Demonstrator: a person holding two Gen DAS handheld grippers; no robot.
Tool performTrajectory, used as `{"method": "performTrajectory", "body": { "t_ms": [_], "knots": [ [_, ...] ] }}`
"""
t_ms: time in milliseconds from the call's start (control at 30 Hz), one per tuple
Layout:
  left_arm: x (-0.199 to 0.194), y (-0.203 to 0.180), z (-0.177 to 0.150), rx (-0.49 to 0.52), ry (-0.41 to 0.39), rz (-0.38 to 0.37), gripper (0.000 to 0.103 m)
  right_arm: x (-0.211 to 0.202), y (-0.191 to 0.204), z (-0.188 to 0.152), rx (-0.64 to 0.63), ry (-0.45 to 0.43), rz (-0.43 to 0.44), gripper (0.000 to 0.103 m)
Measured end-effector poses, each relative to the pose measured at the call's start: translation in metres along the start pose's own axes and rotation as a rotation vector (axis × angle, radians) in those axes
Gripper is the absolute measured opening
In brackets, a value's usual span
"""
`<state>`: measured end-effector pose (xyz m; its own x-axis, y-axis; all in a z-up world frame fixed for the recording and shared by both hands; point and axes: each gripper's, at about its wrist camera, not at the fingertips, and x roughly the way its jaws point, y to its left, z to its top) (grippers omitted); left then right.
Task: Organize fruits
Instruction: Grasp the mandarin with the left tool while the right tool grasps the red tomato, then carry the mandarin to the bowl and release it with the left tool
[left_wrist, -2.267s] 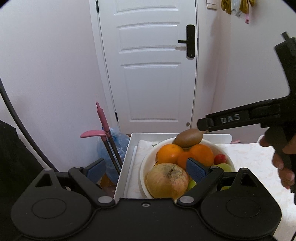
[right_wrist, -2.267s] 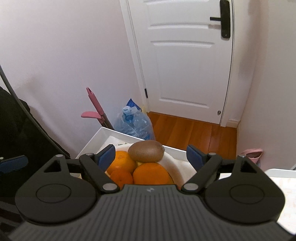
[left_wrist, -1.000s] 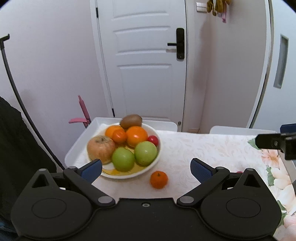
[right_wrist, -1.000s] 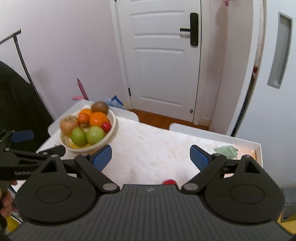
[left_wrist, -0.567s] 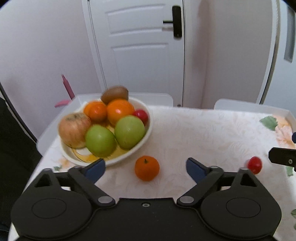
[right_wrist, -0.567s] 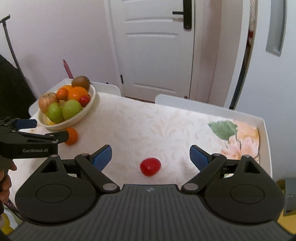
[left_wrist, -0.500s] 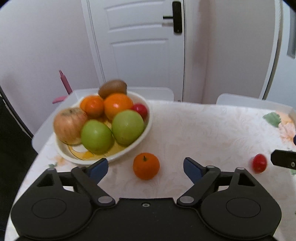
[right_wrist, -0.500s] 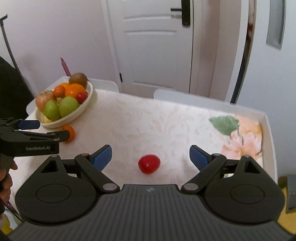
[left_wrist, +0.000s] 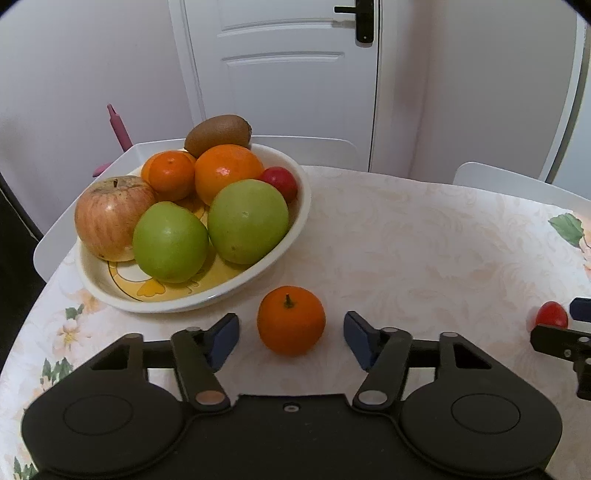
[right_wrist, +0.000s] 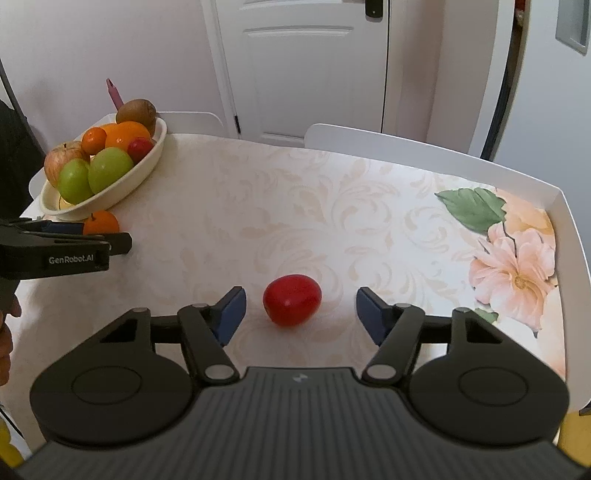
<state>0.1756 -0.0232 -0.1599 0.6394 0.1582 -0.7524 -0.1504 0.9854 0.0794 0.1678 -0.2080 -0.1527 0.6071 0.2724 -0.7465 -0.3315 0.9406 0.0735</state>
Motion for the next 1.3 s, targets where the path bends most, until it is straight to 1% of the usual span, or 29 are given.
{"method": "performTrajectory", "body": {
  "t_ms": [100, 167, 233, 267, 367, 400, 433, 567, 767, 867, 1067, 1300],
  "knots": [
    [0.0, -0.002, -0.001, 0.0, 0.0, -0.01, 0.056, 0.001, 0.001, 0.0, -0.006, 0.003, 0.005, 0.075],
    [0.0, -0.002, 0.0, -0.002, 0.001, -0.014, 0.053, 0.0, 0.002, 0.0, -0.012, 0.0, 0.004, 0.074],
    [-0.001, -0.002, 0.0, 0.003, -0.002, -0.004, 0.043, 0.0, 0.002, 0.0, -0.016, -0.002, 0.002, 0.071],
    [-0.003, -0.002, -0.001, 0.0, -0.001, -0.006, 0.043, 0.001, 0.002, 0.0, -0.016, -0.002, 0.003, 0.07],
    [-0.004, 0.0, -0.001, 0.004, 0.002, -0.01, 0.043, 0.003, 0.002, 0.0, -0.021, 0.004, 0.005, 0.062],
    [-0.005, 0.0, -0.002, 0.009, 0.001, -0.007, 0.042, 0.004, 0.002, 0.0, -0.023, 0.006, 0.006, 0.055],
    [-0.006, 0.0, -0.003, 0.013, 0.001, -0.006, 0.042, 0.005, 0.003, 0.0, -0.025, 0.01, 0.014, 0.05],
    [-0.009, 0.001, -0.008, 0.01, 0.002, -0.005, 0.042, 0.005, 0.007, 0.0, -0.042, 0.006, 0.002, 0.05],
    [-0.021, 0.007, -0.016, 0.002, -0.003, 0.003, 0.042, -0.002, 0.013, 0.002, -0.047, -0.013, 0.013, 0.049],
    [-0.033, 0.01, -0.02, 0.003, -0.034, 0.02, 0.042, -0.007, 0.019, 0.005, -0.053, -0.023, 0.021, 0.049],
    [-0.056, 0.023, -0.023, -0.01, -0.055, 0.026, 0.042, -0.02, 0.037, 0.014, -0.07, -0.044, 0.04, 0.049],
    [-0.091, 0.049, -0.013, -0.046, -0.092, 0.031, 0.042, -0.041, 0.067, 0.033, -0.082, -0.074, 0.066, 0.049]
  ]
}}
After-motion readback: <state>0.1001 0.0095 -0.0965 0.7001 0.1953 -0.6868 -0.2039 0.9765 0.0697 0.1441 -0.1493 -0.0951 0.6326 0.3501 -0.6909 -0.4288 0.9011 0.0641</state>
